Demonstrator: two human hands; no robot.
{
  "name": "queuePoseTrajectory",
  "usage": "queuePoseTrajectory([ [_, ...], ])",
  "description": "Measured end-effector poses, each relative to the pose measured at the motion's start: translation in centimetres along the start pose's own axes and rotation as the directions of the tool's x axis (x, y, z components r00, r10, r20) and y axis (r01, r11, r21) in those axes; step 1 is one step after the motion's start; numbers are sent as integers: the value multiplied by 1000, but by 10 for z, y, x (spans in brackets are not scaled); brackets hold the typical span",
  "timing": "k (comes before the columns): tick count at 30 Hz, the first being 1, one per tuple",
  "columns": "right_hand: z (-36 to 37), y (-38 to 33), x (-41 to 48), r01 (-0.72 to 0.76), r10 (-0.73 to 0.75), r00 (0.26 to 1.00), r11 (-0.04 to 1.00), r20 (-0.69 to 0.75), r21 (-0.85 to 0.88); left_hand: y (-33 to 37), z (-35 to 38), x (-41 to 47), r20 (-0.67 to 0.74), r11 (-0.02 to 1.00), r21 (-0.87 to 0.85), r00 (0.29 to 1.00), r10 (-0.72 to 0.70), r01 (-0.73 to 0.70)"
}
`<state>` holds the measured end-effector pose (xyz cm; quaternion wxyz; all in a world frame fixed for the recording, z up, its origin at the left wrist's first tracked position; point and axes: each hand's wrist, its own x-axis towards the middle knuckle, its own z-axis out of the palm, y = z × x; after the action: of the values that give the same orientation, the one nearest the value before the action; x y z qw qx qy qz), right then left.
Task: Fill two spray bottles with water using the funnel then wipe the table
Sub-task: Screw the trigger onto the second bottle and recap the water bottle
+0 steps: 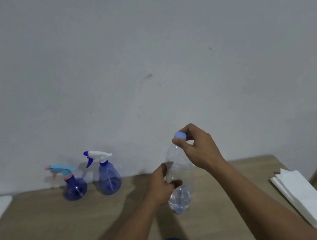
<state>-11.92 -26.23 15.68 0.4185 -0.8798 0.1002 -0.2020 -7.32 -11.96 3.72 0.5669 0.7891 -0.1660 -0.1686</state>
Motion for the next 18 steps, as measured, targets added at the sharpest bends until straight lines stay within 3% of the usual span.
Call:
queuePoseTrajectory([
  [4,11,10,-7,72,-71,995,997,-67,10,6,3,-3,-49,999,-5,998,-35,35],
  [8,18,31,-27,175,-179,983,980,34,99,13,11,-13,-124,996,-67,990,-69,61],
  [11,23,52,-33,229,-242,967,962,80,147,4,16,-34,-238,995,20,967,-92,99],
  [14,27,68,-29,198,-213,968,973,134,121,-12,25,-79,-303,972,172,947,-104,161],
  [18,31,83,-37,128,-154,976,977,152,171,-50,42,-121,-277,877,372,938,-207,303],
])
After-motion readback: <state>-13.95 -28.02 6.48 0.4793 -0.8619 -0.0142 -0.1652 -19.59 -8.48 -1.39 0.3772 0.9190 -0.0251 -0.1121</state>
